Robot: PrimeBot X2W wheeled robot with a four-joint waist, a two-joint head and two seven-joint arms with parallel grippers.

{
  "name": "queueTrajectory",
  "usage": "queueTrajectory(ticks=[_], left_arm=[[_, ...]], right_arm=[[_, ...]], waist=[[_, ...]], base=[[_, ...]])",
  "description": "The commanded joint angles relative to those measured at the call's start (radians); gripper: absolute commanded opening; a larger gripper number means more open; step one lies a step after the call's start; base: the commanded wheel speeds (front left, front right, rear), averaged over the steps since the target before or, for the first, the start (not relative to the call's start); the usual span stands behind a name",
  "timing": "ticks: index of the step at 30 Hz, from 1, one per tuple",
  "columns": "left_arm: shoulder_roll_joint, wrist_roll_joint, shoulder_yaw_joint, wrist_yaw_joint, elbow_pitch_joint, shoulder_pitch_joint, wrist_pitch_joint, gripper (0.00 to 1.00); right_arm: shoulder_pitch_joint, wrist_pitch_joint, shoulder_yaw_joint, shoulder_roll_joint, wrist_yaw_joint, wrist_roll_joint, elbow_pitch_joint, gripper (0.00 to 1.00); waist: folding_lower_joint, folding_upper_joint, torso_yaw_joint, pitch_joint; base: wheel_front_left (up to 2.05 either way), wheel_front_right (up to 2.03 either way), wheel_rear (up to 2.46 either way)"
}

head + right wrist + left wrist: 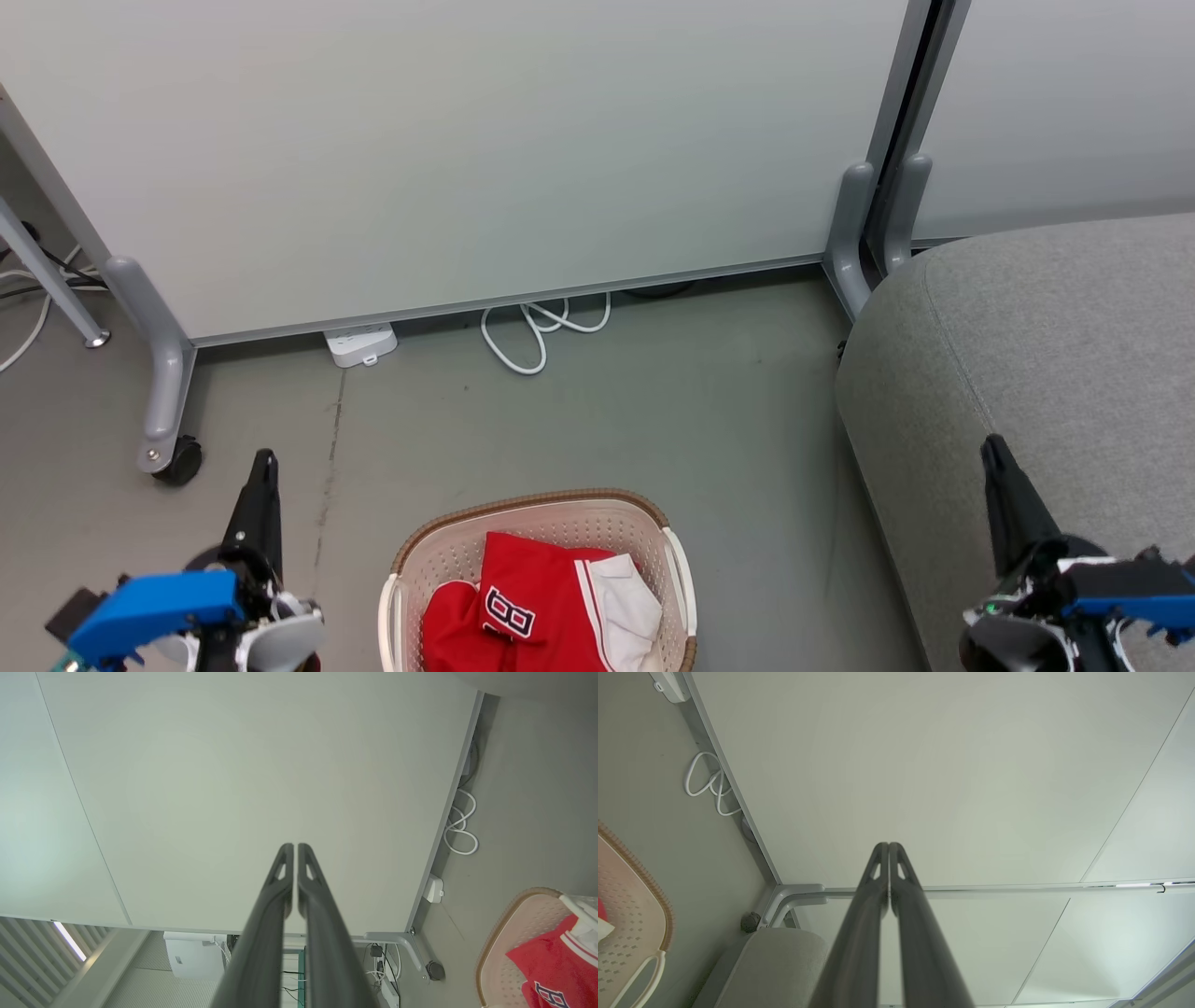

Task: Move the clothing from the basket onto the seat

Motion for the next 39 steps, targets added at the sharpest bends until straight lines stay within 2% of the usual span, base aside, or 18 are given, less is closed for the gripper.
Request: queueTrajectory(ticks=[1, 8, 14, 39], left_arm=[[-0.001, 0.0, -0.001, 0.0, 0.008, 0.008, -0.001, 1.0], [-0.006, 0.024, -0.014, 0.0, 0.027, 0.027, -0.021, 1.0], [-0.005, 0.102, -0.024, 0.0, 0.019, 0.016, -0.051, 1.0], [-0.002, 0.618, -0.124, 0.065, -0.023, -0.003, -0.156, 1.0]], right_arm=[[0.007, -0.001, 0.001, 0.001, 0.0, -0.001, 0.009, 1.0], [0.023, -0.021, 0.002, 0.005, -0.001, -0.019, 0.026, 1.0], [0.019, -0.051, 0.004, 0.004, -0.001, -0.101, 0.009, 1.0], [0.02, -0.156, 0.048, 0.001, 0.0, -0.601, -0.05, 1.0]], waist=[[0.0, 0.0, 0.0, 0.0], [0.0, 0.0, 0.0, 0.001], [0.0, 0.0, 0.001, 0.002], [0.0, 0.0, 0.002, 0.005]], base=[[0.0, 0.0, 0.0], [0.0, 0.0, 0.0], [0.0, 0.0, 0.0], [0.0, 0.0, 0.0]])
